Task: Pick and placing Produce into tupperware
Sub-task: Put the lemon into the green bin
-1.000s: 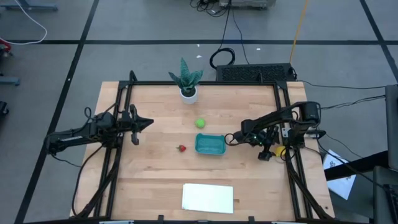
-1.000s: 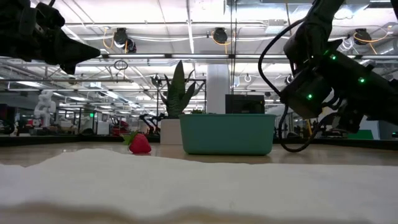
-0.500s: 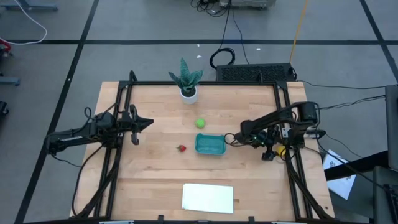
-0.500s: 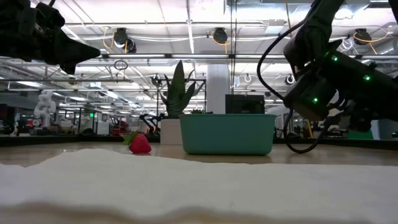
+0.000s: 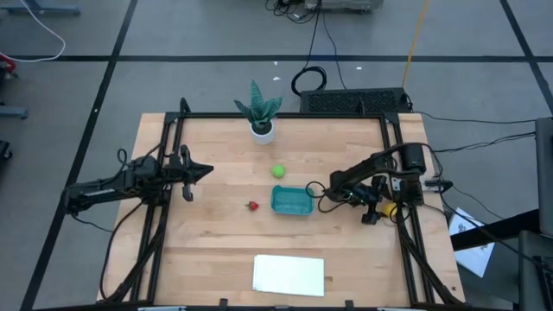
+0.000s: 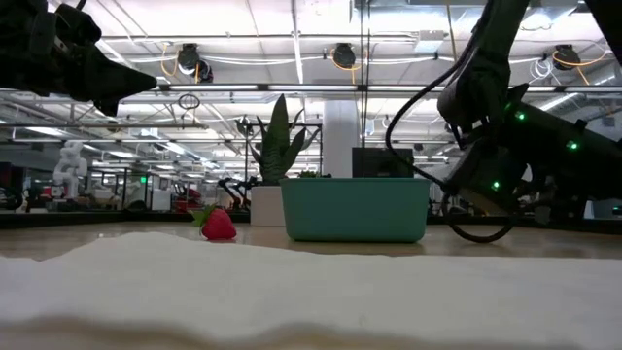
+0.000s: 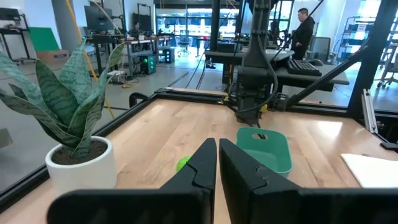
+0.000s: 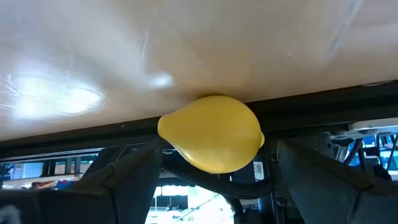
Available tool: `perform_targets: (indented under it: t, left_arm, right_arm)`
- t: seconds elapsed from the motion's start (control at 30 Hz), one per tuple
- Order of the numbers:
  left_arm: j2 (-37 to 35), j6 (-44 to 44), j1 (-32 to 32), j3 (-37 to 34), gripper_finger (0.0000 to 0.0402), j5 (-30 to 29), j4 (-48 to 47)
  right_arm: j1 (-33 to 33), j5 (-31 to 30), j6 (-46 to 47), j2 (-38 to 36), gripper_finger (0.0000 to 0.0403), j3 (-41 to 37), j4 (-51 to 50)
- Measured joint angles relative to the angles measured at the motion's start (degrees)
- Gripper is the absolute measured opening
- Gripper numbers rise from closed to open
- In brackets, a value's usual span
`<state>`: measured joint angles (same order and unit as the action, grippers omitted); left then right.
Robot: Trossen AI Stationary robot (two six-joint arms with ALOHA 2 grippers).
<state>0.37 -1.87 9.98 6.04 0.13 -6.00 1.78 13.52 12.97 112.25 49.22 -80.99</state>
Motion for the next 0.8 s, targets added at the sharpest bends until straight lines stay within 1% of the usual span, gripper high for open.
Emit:
perform_targets:
  t: [0.23, 0.5, 0.67, 0.8]
  left_arm:
    - [0.0, -0.1, 0.0, 0.0, 0.0021, 0.0, 0.0]
    - [0.0, -0.1, 0.0, 0.0, 0.0021, 0.0, 0.1]
    - [0.0, -0.1, 0.0, 0.0, 0.0021, 0.0, 0.1]
    - [0.0, -0.1, 0.0, 0.0, 0.0021, 0.0, 0.2]
  right_arm:
    - [0.0, 0.0, 0.9, 3.1, 0.0311, -0.2, 0.5]
    - [0.0, 0.6, 0.7, 3.0, 0.0310, -1.9, 1.7]
    - [0.0, 6.2, -1.2, 3.0, 0.0293, -4.1, 4.7]
    - [-0.1, 6.3, -1.4, 2.9, 0.0278, -4.3, 4.9]
